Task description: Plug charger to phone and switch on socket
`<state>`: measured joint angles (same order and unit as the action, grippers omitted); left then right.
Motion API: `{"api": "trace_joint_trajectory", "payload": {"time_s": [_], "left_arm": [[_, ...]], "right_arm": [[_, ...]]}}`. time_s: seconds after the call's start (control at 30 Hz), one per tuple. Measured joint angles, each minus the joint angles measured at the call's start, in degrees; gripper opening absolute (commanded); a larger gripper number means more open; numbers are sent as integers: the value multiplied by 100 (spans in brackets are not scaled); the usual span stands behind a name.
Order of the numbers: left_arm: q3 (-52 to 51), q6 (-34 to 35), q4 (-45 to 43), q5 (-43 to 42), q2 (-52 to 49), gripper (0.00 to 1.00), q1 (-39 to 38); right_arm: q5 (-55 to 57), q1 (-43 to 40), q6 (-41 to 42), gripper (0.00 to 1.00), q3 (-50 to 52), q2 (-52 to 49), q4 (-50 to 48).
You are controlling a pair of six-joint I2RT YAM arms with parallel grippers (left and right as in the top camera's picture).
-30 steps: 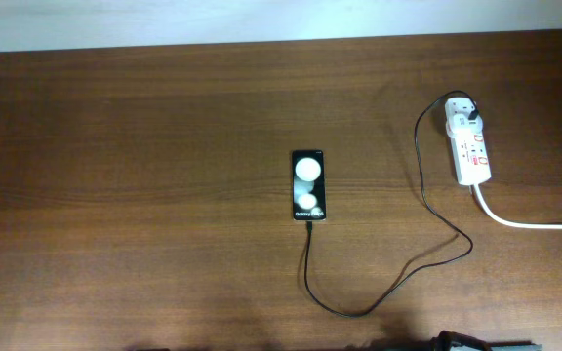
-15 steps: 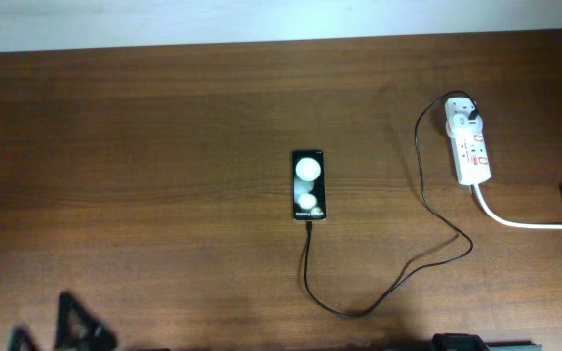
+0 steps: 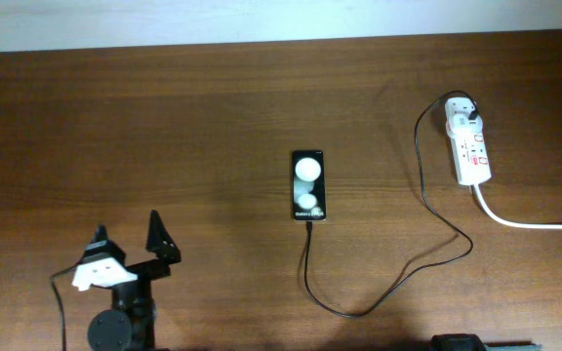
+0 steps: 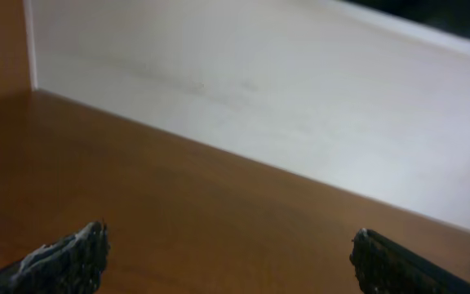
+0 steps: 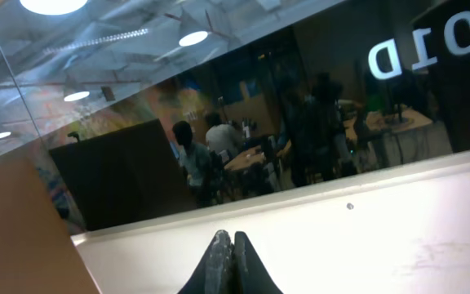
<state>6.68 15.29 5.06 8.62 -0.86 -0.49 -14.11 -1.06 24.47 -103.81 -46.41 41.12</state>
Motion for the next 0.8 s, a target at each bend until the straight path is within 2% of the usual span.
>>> {"api": "trace_joint_trajectory", "payload": {"time_s": [0.2,0.8], "left_arm": [[-544,-297,-190,-256,2,99,0],[-573,-376,-63,-289,2,99,0]], "right_arm": [[109,0,-17,4,299,282,-105],[120,0,-28,4,651,750,-289]]}}
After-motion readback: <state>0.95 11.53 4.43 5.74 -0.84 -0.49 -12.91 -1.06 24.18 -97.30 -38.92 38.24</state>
